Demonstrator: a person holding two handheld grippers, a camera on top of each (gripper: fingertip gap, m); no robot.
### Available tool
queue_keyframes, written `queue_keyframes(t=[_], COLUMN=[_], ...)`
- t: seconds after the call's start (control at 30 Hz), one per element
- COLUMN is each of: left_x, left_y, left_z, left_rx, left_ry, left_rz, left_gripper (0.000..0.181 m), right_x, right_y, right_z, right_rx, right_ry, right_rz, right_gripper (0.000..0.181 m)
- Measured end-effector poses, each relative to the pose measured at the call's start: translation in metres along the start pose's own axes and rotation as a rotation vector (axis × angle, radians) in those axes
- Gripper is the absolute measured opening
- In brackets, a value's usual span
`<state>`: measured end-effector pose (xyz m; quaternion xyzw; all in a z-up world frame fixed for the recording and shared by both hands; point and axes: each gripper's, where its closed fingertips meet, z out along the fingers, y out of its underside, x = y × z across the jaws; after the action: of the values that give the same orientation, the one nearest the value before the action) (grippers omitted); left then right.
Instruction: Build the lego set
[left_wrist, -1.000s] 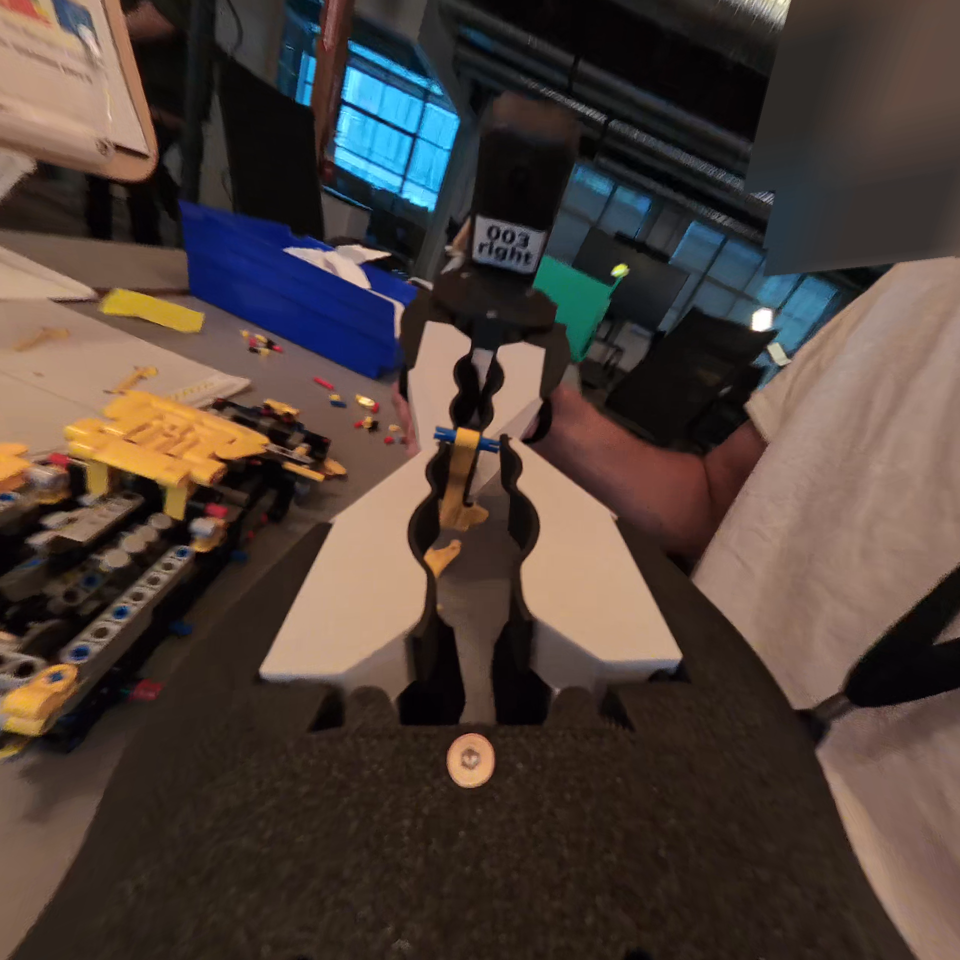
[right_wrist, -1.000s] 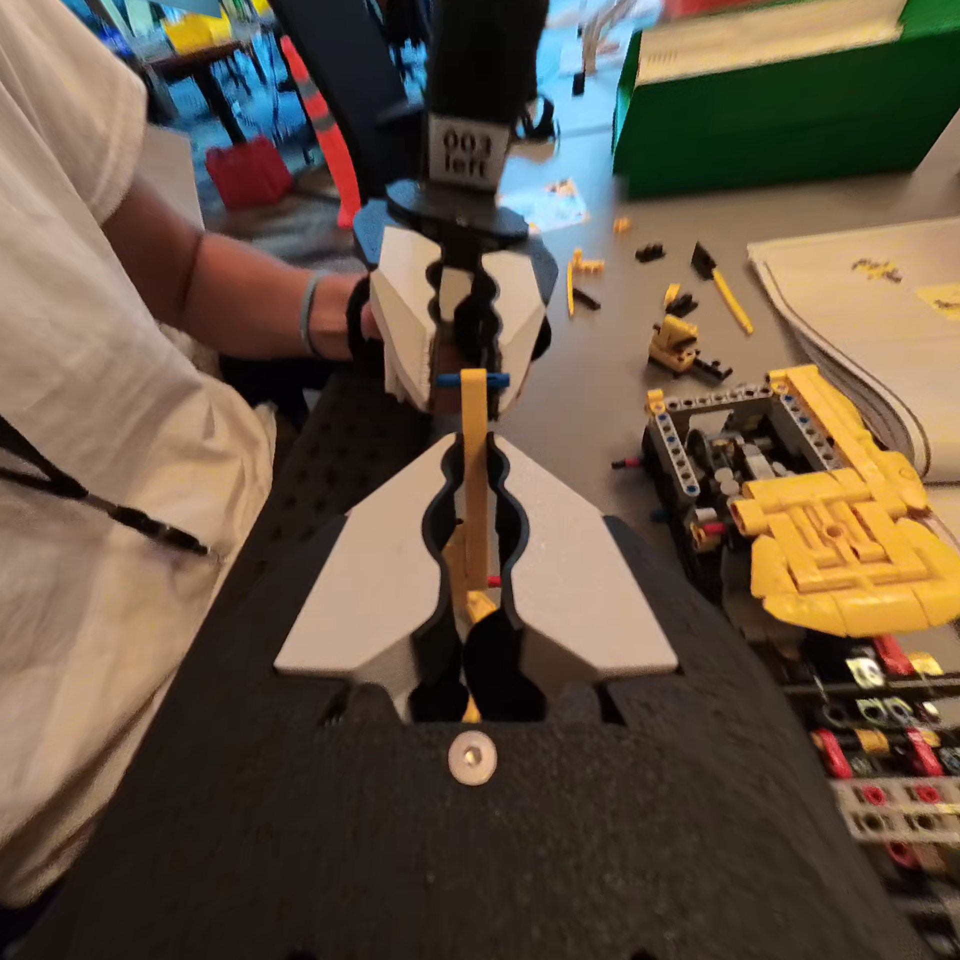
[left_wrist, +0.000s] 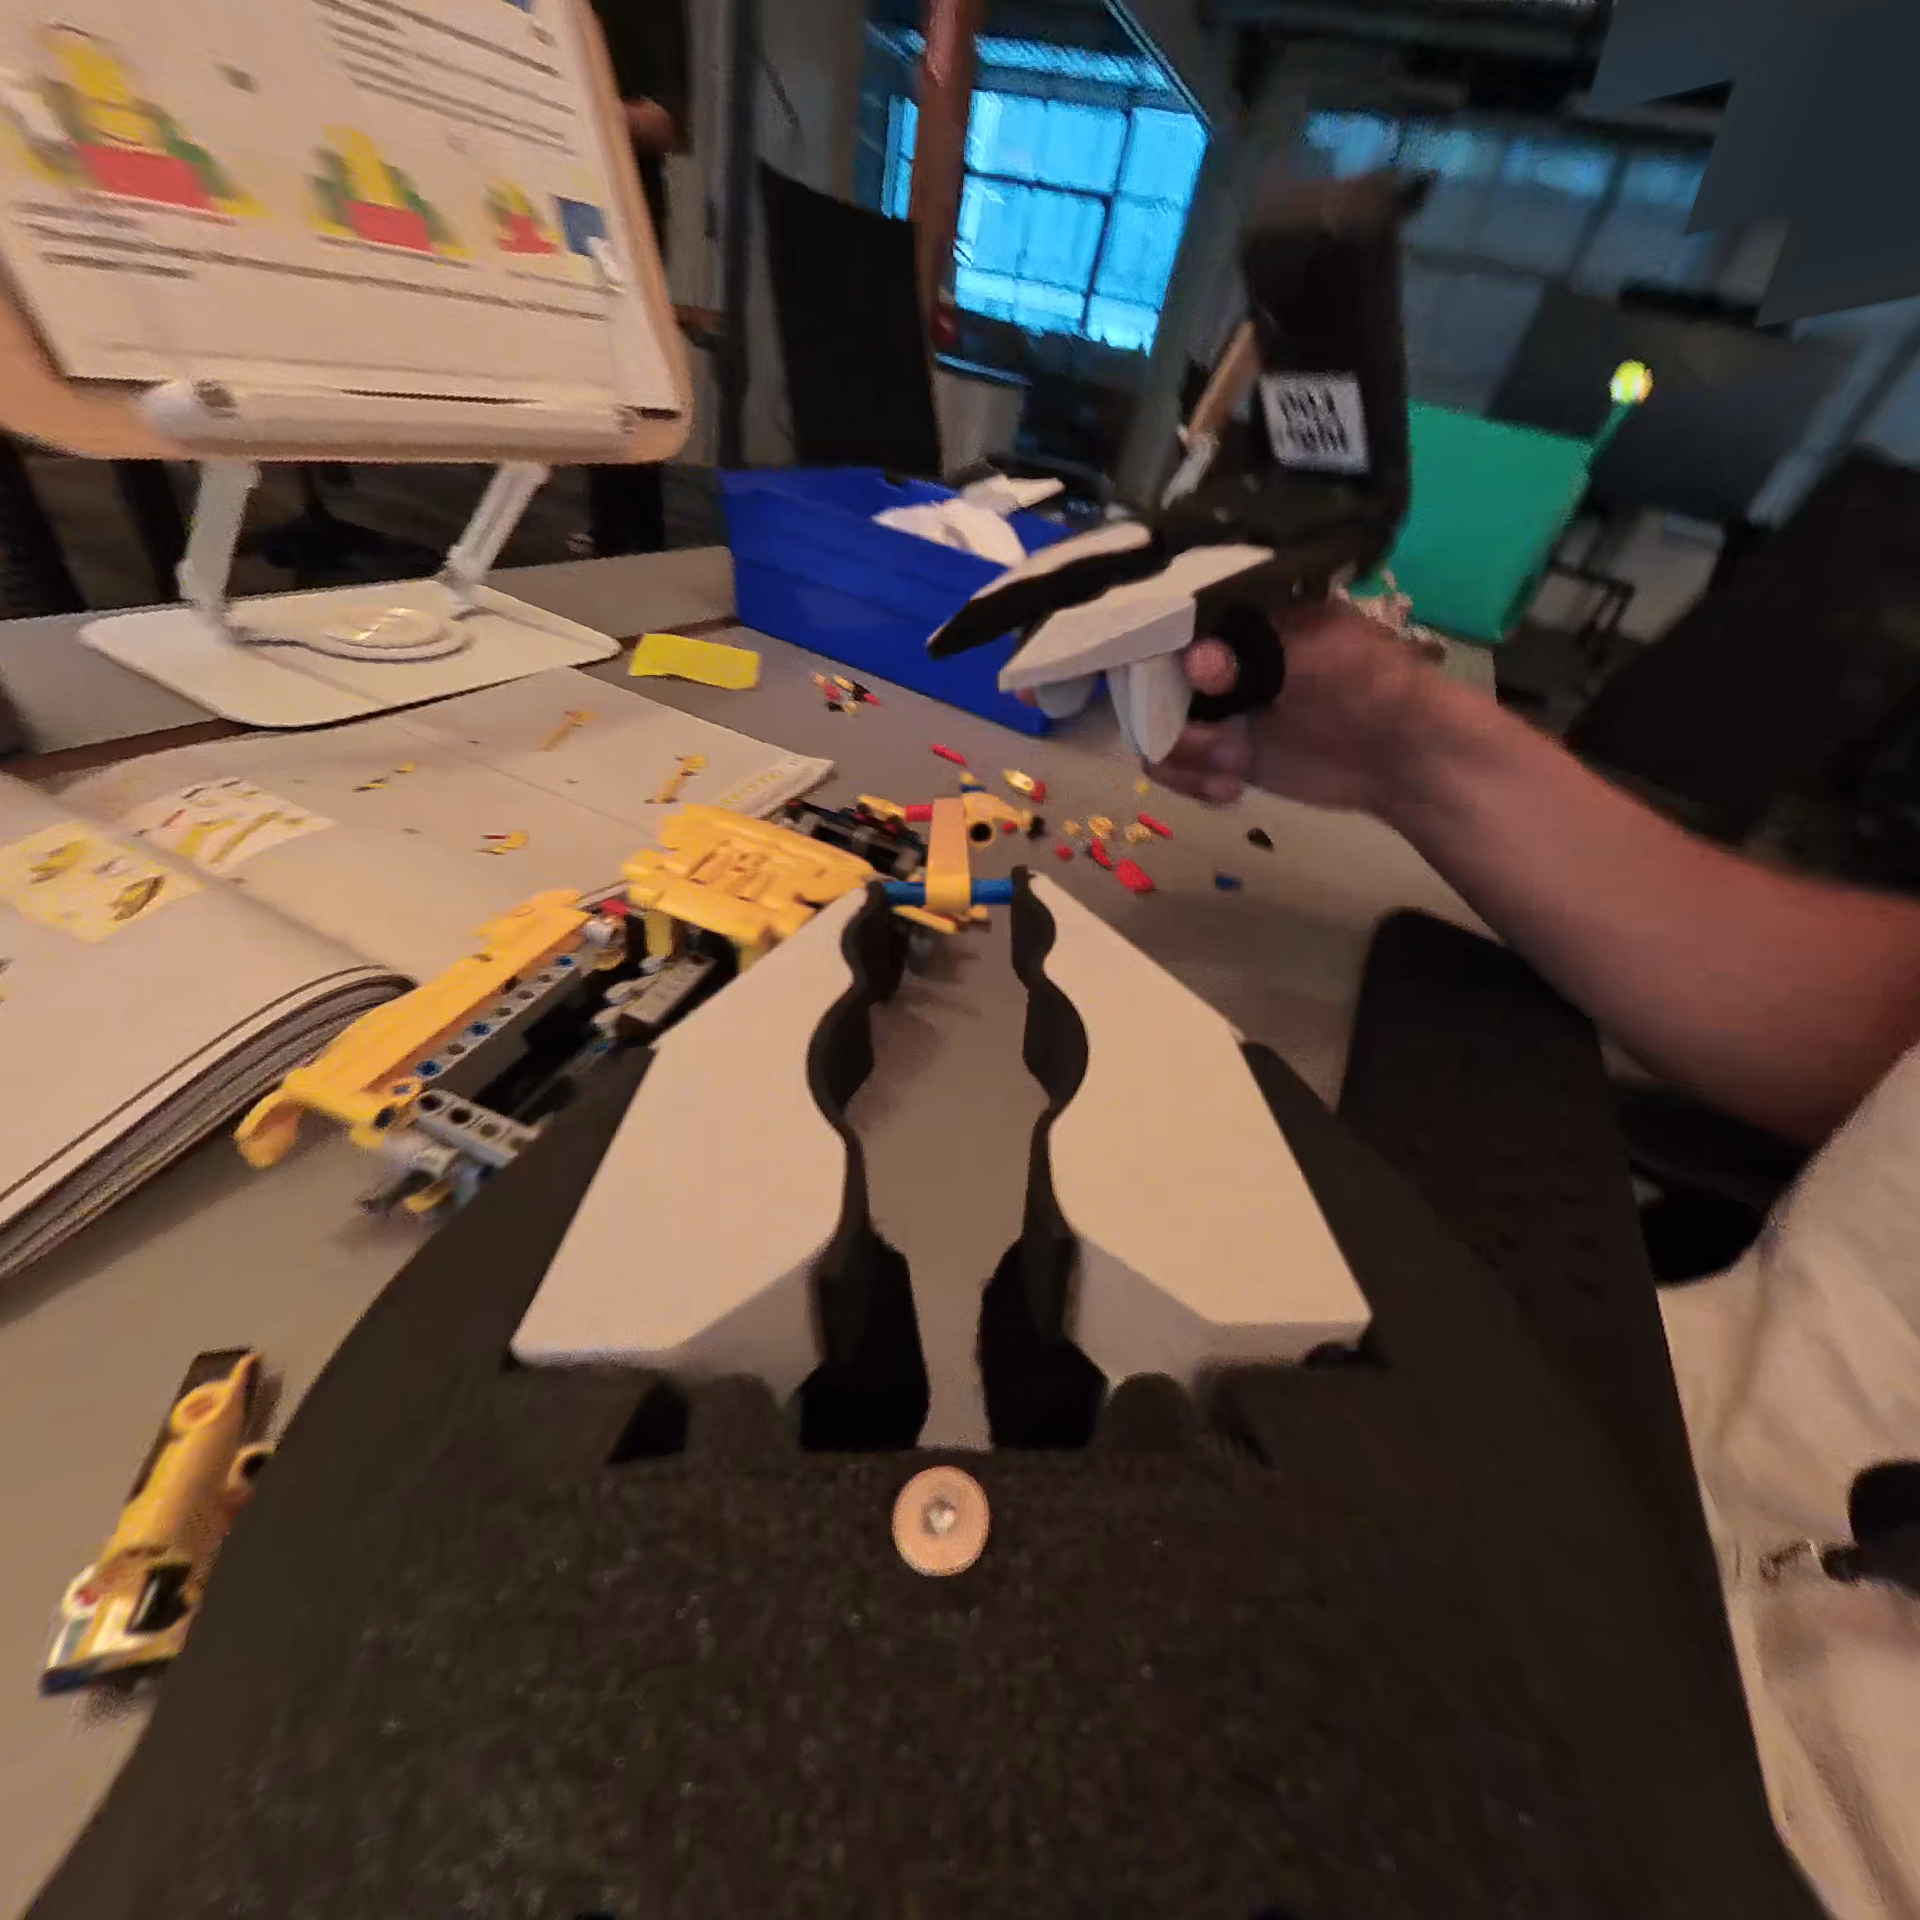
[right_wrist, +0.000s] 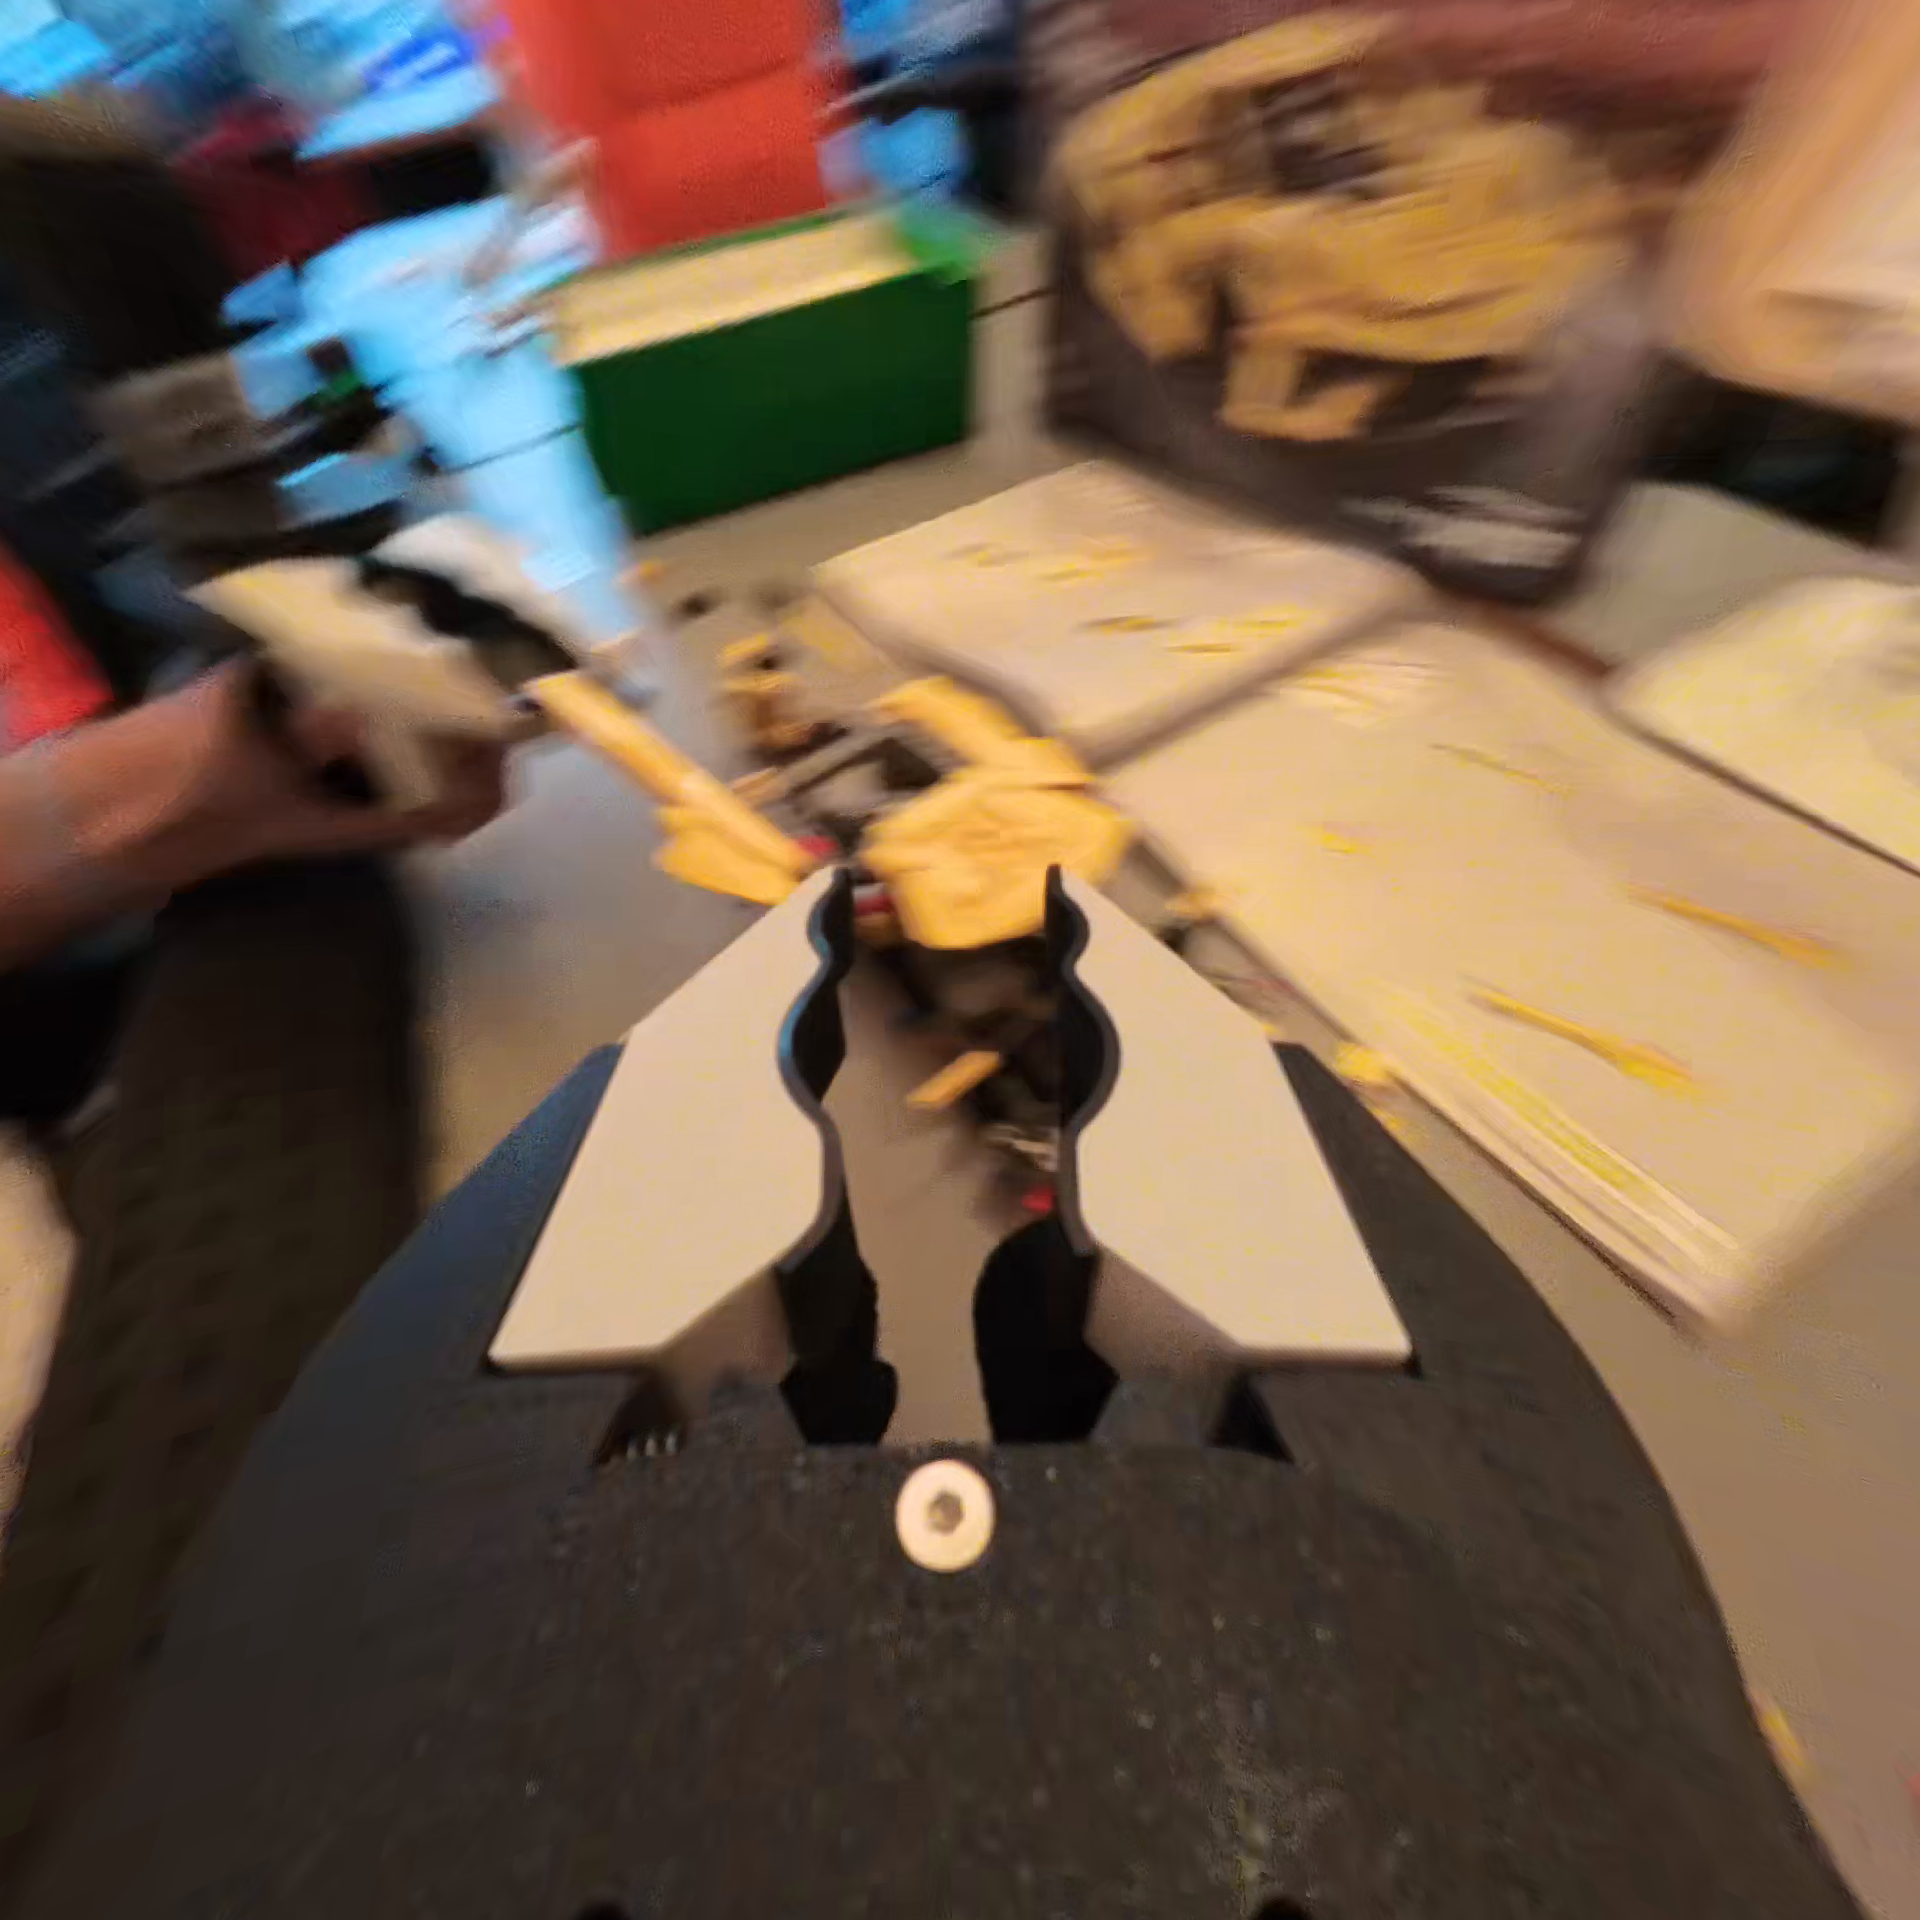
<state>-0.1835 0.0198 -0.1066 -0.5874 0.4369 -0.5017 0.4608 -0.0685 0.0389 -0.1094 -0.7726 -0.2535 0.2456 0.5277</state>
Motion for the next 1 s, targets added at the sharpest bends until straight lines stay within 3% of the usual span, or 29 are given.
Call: queue_keyframes(t=[0.07,0.13,0.23,0.3,0.47,0.67,0.8,1.0], left_x=[-0.013,-0.017,-0.018,-0.015,-0.002,0.010,0.020,0.018], left_y=[-0.001,0.003,0.010,0.012,0.034,0.075,0.091,0.120], left_z=[-0.003,-0.002,0.001,0.002,0.012,0.021,0.022,0.019], left_rx=[0.032,0.024,-0.002,-0.009,-0.131,-0.358,-0.434,-0.594], left_ry=[-0.041,-0.039,-0.030,-0.015,0.019,0.029,0.083,0.052], left_rz=[-0.062,-0.108,-0.146,-0.153,-0.105,0.050,0.085,0.222], left_gripper=[0.023,0.023,0.023,0.023,0.023,0.023,0.024,0.024], right_x=[0.047,0.069,0.077,0.078,0.072,0.078,0.084,0.088], right_y=[0.003,0.016,0.035,0.032,0.040,0.044,0.049,0.054], right_z=[-0.022,-0.040,-0.044,-0.045,-0.027,-0.033,-0.038,-0.039], right_rx=[0.130,0.216,0.136,0.097,0.053,0.042,0.031,0.014], right_ry=[0.264,0.431,0.584,0.641,0.588,0.606,0.622,0.619], right_rz=[0.144,0.243,0.173,0.085,0.042,0.031,0.051,0.083], right_gripper=[0.040,0.043,0.050,0.043,0.046,0.041,0.041,0.041])
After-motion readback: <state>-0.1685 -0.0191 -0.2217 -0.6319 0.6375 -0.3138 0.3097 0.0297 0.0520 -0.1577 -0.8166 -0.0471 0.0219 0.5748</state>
